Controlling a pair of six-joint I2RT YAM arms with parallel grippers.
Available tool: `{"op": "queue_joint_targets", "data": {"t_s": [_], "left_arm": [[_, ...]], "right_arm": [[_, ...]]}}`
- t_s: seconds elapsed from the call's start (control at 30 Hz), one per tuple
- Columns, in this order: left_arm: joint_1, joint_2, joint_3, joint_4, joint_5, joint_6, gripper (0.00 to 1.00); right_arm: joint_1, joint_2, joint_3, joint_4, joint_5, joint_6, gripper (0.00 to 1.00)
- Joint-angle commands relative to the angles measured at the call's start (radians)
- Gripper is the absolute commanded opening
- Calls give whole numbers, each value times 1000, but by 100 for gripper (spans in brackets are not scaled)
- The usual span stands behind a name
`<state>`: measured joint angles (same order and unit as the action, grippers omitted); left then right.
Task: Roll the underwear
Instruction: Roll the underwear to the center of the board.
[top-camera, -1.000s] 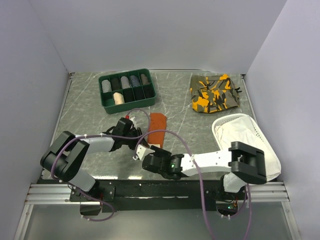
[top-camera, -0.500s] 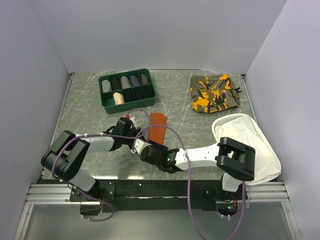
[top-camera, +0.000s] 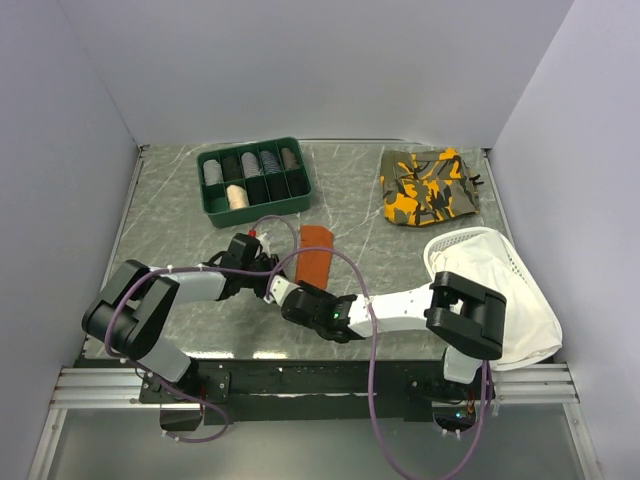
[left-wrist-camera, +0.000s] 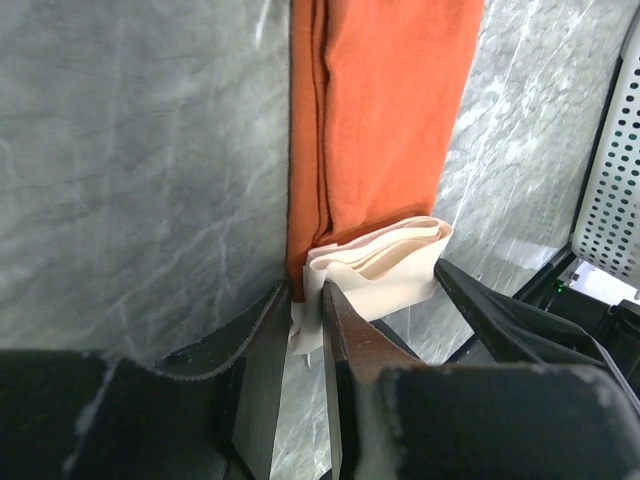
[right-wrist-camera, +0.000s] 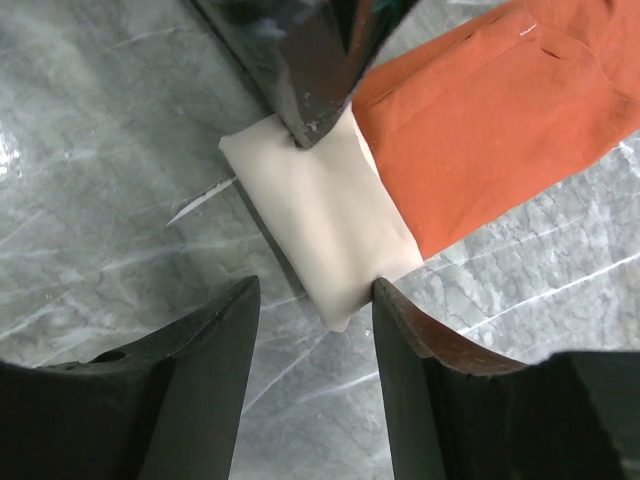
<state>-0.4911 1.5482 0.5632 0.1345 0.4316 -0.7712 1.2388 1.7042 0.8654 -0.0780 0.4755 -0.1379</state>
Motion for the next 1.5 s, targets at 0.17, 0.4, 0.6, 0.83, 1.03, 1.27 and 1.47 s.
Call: {"op": "queue_joint_targets", "data": {"t_s": [0.17,0.4,0.6,0.83,1.03,1.27,1.47], "left_arm": [[36,29,-36,-84,-45,73,27],[42,39,-31,-70,-27,75,27],[43,44,-28,-59,-16,76,27],[59,27,-14,-93,-33,90,28],[103,-40,-9,-173,-86,101,34],[134,-195,-5,-280,-206,56,52],[137,-296,-13,-331,-275,23,59]], "right_arm": [[-44,32,18,14,-67,70,47],[-44,47,12,21,-104,73,31],[-47,55,12,23,-138,73,22],[-87,48,46,-20,-313,112,8],[-88,40,76,-39,-472,187,4],[-79,52,95,-6,-529,284,4],[-81,64,87,30,-568,382,3]]}}
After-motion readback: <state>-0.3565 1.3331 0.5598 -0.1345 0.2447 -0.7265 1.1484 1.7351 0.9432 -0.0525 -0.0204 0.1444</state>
